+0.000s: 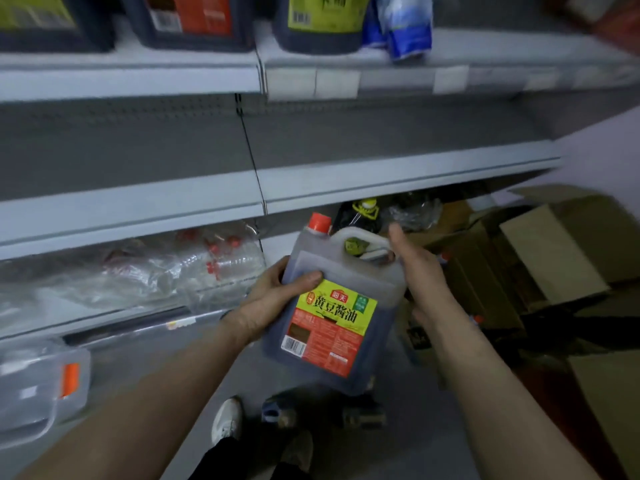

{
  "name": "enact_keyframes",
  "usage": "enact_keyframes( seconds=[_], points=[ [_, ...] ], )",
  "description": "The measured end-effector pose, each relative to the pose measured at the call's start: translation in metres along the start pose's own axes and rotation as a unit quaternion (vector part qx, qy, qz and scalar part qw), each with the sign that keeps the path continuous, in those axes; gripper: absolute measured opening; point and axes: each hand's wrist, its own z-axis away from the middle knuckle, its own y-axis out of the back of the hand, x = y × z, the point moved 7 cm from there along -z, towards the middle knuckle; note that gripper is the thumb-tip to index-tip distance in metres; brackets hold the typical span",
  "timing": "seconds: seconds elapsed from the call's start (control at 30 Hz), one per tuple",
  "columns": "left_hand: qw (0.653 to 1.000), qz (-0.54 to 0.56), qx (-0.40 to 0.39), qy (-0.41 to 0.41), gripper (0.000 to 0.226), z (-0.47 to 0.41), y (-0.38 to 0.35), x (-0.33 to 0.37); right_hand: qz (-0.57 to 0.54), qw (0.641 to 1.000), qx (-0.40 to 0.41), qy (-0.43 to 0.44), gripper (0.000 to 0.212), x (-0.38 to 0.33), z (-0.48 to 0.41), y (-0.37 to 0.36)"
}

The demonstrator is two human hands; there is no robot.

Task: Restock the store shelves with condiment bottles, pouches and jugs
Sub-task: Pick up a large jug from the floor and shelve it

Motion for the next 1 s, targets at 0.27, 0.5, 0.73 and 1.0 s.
enact_keyframes(
  seconds=[0.27, 0.5, 0.73, 1.0],
  points=[
    [0.992, 0.061, 0.051, -0.094, 0.063, 0.042, -0.020, 0.138, -0.090, 0.985, -0.113, 0.097, 0.067, -0.091, 0.071, -0.017],
    [0.979, 0.033, 0.069, -0.187, 0.070, 0.094, -0.027, 0.239, -0.113, 0.961, -0.143, 0.208, 0.061, -0.181, 0.104, -0.032],
    [0.956, -0.017, 0.076, -0.281, 0.069, 0.135, -0.028, 0.346, -0.084, 0.940, -0.144, 0.299, 0.076, -0.281, 0.122, -0.048],
    [0.932, -0.083, 0.046, -0.349, 0.059, 0.158, -0.027, 0.436, -0.112, 0.916, -0.133, 0.362, 0.083, -0.364, 0.126, -0.067]
  ],
)
